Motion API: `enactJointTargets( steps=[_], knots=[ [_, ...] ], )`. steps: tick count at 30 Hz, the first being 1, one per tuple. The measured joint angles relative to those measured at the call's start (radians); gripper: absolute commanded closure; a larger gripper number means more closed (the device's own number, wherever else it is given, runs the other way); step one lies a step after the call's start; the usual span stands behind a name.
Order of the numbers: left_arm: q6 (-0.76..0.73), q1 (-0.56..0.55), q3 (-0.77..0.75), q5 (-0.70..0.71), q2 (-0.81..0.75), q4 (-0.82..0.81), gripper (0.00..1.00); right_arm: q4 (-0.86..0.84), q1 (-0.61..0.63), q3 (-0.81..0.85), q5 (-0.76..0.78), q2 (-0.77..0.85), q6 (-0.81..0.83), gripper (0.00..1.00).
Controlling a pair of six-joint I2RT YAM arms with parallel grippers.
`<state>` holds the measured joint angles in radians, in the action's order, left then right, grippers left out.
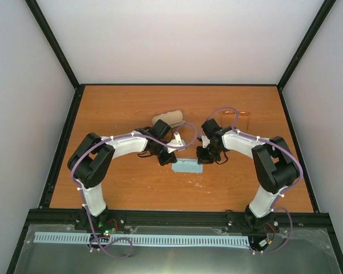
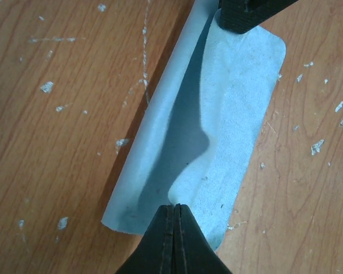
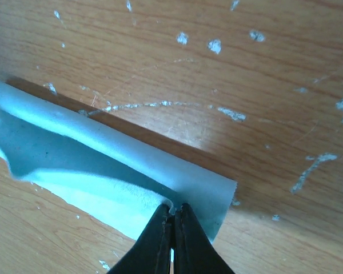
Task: Organize the sunglasses
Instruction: Fold the glasses cleaning cloth at the center of the board.
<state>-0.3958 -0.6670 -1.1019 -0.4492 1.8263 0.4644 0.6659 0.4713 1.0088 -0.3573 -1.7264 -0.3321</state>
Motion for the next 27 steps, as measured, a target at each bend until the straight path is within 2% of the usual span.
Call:
enactJointTargets(
  steps=[11, 16, 25, 27],
  knots=[
    [-0.02, -0.022, 0.055, 0.01, -0.003, 0.0, 0.99, -0.026, 0.002, -0.042, -0.046, -0.005, 0.002, 0.85],
    [-0.042, -0.025, 0.063, 0.026, -0.003, -0.002, 0.96, -0.032, 0.002, -0.048, -0.063, -0.006, 0.003, 0.8],
    [-0.076, -0.039, 0.087, 0.053, -0.019, -0.021, 0.69, -0.032, 0.002, -0.063, -0.076, 0.019, -0.006, 0.67],
    [-0.078, -0.04, 0.091, 0.062, -0.025, -0.024, 0.67, -0.027, 0.002, -0.064, -0.072, 0.039, -0.006, 0.66]
  ],
)
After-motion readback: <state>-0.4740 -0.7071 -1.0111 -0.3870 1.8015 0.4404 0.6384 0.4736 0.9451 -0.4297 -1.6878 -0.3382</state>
